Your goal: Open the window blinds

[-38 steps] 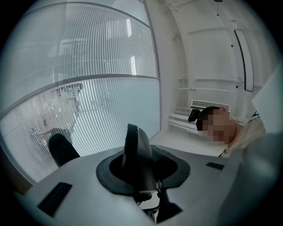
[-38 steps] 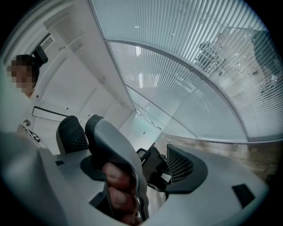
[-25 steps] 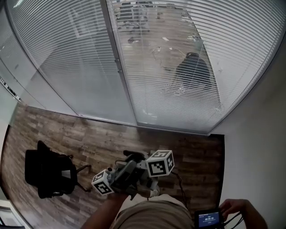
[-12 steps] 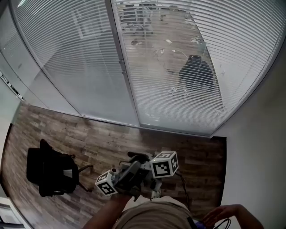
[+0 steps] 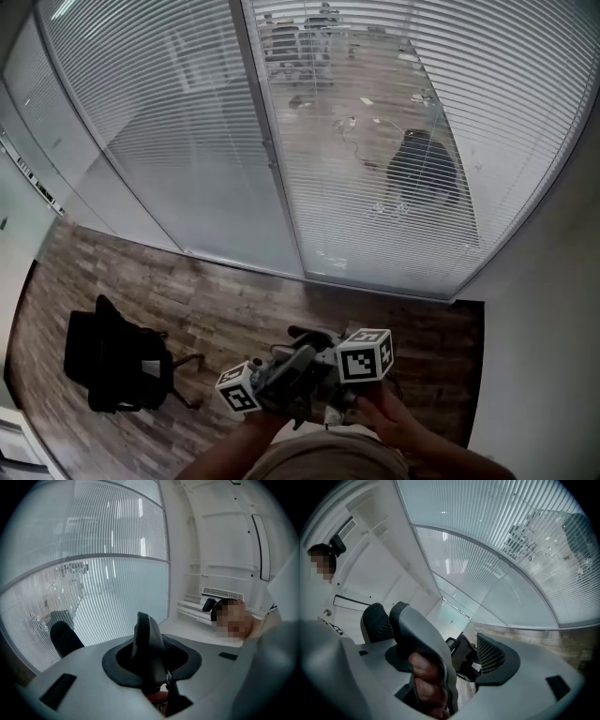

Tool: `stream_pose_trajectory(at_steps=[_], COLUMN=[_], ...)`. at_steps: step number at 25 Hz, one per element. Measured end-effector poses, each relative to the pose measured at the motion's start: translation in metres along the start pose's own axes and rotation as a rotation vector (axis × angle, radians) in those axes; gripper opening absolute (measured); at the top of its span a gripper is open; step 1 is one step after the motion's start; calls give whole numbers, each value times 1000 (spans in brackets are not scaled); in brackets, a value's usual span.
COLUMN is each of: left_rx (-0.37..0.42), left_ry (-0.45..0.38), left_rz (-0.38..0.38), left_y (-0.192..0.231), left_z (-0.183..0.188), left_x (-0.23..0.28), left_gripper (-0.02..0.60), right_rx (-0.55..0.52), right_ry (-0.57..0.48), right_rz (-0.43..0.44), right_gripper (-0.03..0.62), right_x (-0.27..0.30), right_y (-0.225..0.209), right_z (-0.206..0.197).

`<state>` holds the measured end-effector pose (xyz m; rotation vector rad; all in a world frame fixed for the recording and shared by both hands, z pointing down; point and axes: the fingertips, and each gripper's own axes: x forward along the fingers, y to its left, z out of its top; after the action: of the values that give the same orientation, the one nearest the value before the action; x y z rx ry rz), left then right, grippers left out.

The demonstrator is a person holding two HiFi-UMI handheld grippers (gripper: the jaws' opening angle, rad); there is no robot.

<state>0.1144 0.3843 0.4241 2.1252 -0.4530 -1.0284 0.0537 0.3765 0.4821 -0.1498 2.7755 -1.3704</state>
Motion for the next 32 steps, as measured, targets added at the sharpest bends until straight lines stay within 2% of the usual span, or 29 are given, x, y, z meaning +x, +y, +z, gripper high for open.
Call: stream_pose_trajectory(at_steps=[6, 13, 15, 17, 19, 22, 24, 26, 28, 30, 32], left_rx=[8, -11, -36, -52, -47, -40, 23, 172, 322, 416, 454], left_ry=[41, 104, 128, 151, 191, 243, 281, 340, 380, 359, 301], left_rz=[-8, -56, -84, -113, -131, -125, -78, 16, 126, 228, 317], left_y=[-8, -13, -17, -20, -21, -19, -14, -2, 15, 32, 47], left_z=[-8, -19, -21, -23, -28, -33, -34, -32, -21, -3, 17], left_x=[11, 19, 22, 22, 20, 19, 23, 26, 22, 12, -2], left_gripper=[117, 115, 115, 113, 112, 110, 112, 133, 200, 215, 215], right_rx=[-6, -19, -26, -41, -61, -62, -95, -211, -373, -494, -534], right_ry=[-41, -91, -110, -112, -141, -204, -249, -272, -257, -238, -253], right_rz=[19, 27, 58, 125, 167, 171, 132, 48, -72, -211, -334], right_gripper=[339, 337, 303, 217, 202, 202, 202, 196, 196, 196, 196], right_x=[-11, -23, -26, -25, -26, -28, -32, -39, -46, -54, -69], right_y=[7, 13, 20, 30, 34, 31, 23, 11, -1, -17, -32], right_z=[7, 11, 13, 12, 10, 11, 18, 27, 33, 38, 43])
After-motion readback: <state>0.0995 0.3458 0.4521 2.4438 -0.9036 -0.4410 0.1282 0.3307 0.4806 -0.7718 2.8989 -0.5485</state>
